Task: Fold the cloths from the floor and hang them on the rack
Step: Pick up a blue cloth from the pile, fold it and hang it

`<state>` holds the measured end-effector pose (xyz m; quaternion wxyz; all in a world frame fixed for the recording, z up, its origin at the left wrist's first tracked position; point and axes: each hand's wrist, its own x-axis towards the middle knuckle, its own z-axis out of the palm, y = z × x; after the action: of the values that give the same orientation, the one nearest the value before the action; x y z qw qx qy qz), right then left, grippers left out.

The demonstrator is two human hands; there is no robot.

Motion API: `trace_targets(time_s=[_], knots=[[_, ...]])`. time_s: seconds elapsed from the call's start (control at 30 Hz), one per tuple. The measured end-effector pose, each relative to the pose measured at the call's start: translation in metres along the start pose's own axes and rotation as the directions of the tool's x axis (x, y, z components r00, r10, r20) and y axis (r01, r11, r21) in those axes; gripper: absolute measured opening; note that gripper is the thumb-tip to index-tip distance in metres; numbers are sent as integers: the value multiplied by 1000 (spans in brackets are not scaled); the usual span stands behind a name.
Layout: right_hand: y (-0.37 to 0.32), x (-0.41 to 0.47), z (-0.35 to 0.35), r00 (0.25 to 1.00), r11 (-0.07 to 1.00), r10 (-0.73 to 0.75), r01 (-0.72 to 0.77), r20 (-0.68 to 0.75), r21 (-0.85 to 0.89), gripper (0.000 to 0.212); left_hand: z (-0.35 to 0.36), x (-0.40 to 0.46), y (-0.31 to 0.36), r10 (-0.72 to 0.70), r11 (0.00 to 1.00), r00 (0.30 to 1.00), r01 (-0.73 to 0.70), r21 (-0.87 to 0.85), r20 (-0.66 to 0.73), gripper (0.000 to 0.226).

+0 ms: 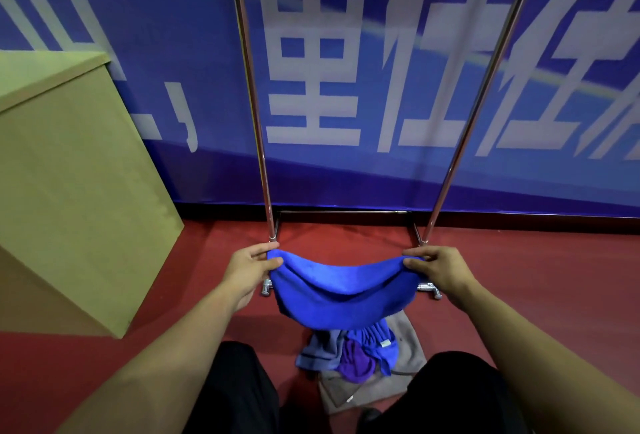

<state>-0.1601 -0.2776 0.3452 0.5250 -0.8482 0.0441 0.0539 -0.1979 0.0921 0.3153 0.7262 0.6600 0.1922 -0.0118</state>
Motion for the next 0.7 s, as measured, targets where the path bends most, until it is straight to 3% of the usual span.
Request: trace_targets(time_s=[0.13, 0.23, 0.37, 0.43, 0.53, 0.7], knots=[[0, -1, -3, 999, 998, 21, -20, -29, 55, 28, -7, 6, -3, 132, 964, 991, -122, 237, -28, 34], [1, -1, -6, 998, 1000, -22, 23, -58, 9, 32, -17, 11, -2, 222, 865, 975, -191, 465, -12, 26], [-1, -3, -10, 997, 999, -28, 26, -71, -37, 36, -29, 18, -1, 204, 754, 978, -186, 630, 45, 20], [0, -4, -11, 997, 999, -22, 19, -77, -45, 36, -31, 19, 0, 172, 767, 984, -164, 620, 48, 26], [1, -4, -13, 995, 999, -22, 18, -95, -49, 35, -28, 13, 3, 110, 887, 994, -93, 453, -11, 19], [5, -5, -14, 995, 999, -19, 15, -99, -35, 31, -30, 10, 4, 149, 946, 983, -109, 305, -111, 25]])
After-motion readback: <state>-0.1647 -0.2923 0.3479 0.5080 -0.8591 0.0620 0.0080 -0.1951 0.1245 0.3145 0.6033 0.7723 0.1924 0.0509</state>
